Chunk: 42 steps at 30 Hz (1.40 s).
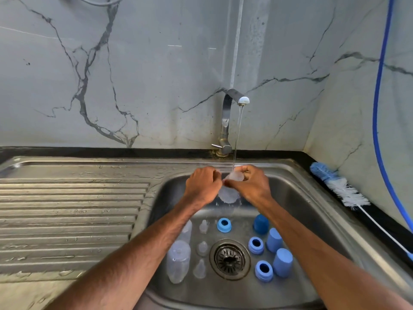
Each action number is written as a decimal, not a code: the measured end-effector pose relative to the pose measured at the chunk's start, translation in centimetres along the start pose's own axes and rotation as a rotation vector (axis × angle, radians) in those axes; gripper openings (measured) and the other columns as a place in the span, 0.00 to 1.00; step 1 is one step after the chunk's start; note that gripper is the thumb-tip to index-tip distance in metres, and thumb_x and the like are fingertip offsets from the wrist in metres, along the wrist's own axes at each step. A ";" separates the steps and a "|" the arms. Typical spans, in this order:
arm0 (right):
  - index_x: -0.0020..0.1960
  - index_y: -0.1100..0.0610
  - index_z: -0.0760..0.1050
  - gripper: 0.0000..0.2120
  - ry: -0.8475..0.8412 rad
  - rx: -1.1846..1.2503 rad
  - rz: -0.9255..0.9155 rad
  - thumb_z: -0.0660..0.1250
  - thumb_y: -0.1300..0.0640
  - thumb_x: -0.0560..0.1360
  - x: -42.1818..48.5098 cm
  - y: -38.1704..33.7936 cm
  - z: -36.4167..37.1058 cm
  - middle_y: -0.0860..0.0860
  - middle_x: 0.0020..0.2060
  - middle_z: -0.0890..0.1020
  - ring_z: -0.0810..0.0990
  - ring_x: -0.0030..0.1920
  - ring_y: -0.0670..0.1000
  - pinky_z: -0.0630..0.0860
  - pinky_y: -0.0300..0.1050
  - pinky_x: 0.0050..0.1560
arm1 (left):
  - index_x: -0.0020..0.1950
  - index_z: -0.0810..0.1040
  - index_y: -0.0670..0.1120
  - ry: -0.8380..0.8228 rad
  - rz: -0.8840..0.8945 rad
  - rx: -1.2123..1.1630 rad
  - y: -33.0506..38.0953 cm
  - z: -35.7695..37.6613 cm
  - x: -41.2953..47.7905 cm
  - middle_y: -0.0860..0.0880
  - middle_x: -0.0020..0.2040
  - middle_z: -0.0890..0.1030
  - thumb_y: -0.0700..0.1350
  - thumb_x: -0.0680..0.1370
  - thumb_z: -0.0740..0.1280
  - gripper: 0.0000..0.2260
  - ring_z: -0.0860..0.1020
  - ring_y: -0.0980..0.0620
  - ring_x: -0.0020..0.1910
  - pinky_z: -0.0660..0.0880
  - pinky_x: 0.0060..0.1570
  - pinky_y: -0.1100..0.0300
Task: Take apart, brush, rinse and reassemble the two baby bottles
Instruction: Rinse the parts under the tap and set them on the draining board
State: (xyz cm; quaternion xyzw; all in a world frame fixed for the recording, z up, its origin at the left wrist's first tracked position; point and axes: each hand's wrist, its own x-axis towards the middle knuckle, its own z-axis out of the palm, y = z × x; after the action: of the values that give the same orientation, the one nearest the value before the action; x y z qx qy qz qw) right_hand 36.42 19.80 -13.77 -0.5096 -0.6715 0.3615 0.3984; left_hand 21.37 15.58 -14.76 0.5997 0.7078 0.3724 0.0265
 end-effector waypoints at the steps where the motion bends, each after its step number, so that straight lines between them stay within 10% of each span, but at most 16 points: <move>1: 0.55 0.50 0.79 0.22 -0.052 -0.074 -0.065 0.84 0.54 0.66 -0.3 0.0 0.4 0.45 0.48 0.83 0.82 0.49 0.43 0.77 0.33 0.42 | 0.46 0.79 0.47 -0.007 -0.023 -0.013 0.0 -0.1 0.2 0.49 0.43 0.82 0.46 0.83 0.62 0.09 0.80 0.50 0.44 0.73 0.39 0.57; 7: 0.63 0.52 0.80 0.25 -0.009 -0.120 -0.255 0.82 0.55 0.69 -0.7 -0.6 0.2 0.45 0.54 0.84 0.81 0.51 0.43 0.76 0.29 0.46 | 0.75 0.67 0.39 -0.019 -0.159 -0.306 1.6 -1.0 3.2 0.43 0.67 0.75 0.35 0.79 0.65 0.24 0.75 0.45 0.66 0.75 0.65 0.50; 12: 0.66 0.54 0.79 0.26 0.001 -0.147 -0.252 0.82 0.55 0.70 -0.8 -0.2 0.0 0.50 0.59 0.84 0.82 0.56 0.49 0.82 0.47 0.59 | 0.60 0.75 0.42 -0.015 -0.238 -0.588 2.7 -1.2 5.5 0.45 0.59 0.79 0.30 0.77 0.59 0.15 0.78 0.49 0.45 0.76 0.35 0.60; 15: 0.67 0.53 0.79 0.27 0.010 -0.134 -0.277 0.82 0.53 0.70 -0.7 -0.3 0.2 0.49 0.60 0.84 0.82 0.56 0.49 0.81 0.47 0.60 | 0.47 0.78 0.45 0.062 -0.278 -0.727 2.2 -0.9 5.9 0.48 0.48 0.82 0.30 0.80 0.59 0.13 0.79 0.48 0.49 0.79 0.50 0.52; 18: 0.68 0.52 0.79 0.26 -0.042 -0.134 -0.256 0.80 0.51 0.72 -0.6 -0.4 0.3 0.46 0.59 0.82 0.81 0.56 0.47 0.80 0.46 0.60 | 0.64 0.79 0.43 -0.001 -0.223 -0.765 2.4 -0.9 5.6 0.46 0.63 0.82 0.29 0.80 0.58 0.19 0.79 0.49 0.64 0.75 0.67 0.53; 20: 0.65 0.54 0.80 0.19 -0.093 -0.036 -0.179 0.76 0.50 0.76 -0.5 -0.8 0.3 0.48 0.58 0.84 0.83 0.55 0.49 0.82 0.46 0.56 | 0.80 0.65 0.43 -0.111 -0.125 -0.693 3.1 -1.2 5.5 0.45 0.77 0.71 0.26 0.79 0.57 0.30 0.70 0.49 0.75 0.67 0.74 0.58; 25: 0.62 0.60 0.77 0.16 -0.381 0.439 0.429 0.61 0.49 0.84 -1.2 -1.5 -0.1 0.63 0.57 0.84 0.84 0.50 0.59 0.80 0.45 0.41 | 0.84 0.52 0.45 -0.338 -0.006 -0.425 4.1 -3.1 6.5 0.45 0.83 0.56 0.26 0.77 0.56 0.37 0.57 0.45 0.81 0.59 0.79 0.53; 31: 0.65 0.67 0.71 0.24 -0.642 0.816 0.696 0.55 0.46 0.86 -1.2 -1.2 -1.2 0.70 0.58 0.78 0.82 0.34 0.53 0.74 0.33 0.23 | 0.83 0.58 0.45 -0.404 0.046 -0.266 2.3 -3.1 3.1 0.41 0.80 0.65 0.40 0.85 0.60 0.26 0.65 0.43 0.78 0.65 0.73 0.54; 36: 0.57 0.68 0.80 0.27 -0.634 0.910 0.717 0.59 0.43 0.84 -1.3 -1.3 -1.0 0.69 0.51 0.82 0.82 0.30 0.52 0.73 0.32 0.21 | 0.63 0.79 0.38 -0.408 0.005 -0.602 0.8 -4.7 -1.7 0.38 0.56 0.83 0.49 0.87 0.59 0.17 0.83 0.44 0.56 0.79 0.61 0.46; 42: 0.59 0.65 0.78 0.23 -0.673 0.803 0.655 0.57 0.45 0.86 -3.0 -3.1 0.5 0.65 0.42 0.85 0.85 0.30 0.55 0.73 0.33 0.18 | 0.64 0.80 0.48 -0.324 0.123 -0.402 0.2 -7.3 -4.2 0.54 0.54 0.86 0.51 0.75 0.78 0.20 0.83 0.61 0.52 0.78 0.52 0.70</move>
State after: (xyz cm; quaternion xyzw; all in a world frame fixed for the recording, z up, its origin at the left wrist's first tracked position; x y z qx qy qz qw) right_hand 35.28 16.13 -11.72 -0.3577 -0.3804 0.8306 0.1936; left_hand 19.20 8.32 -11.10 0.6762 0.5682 0.4056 0.2354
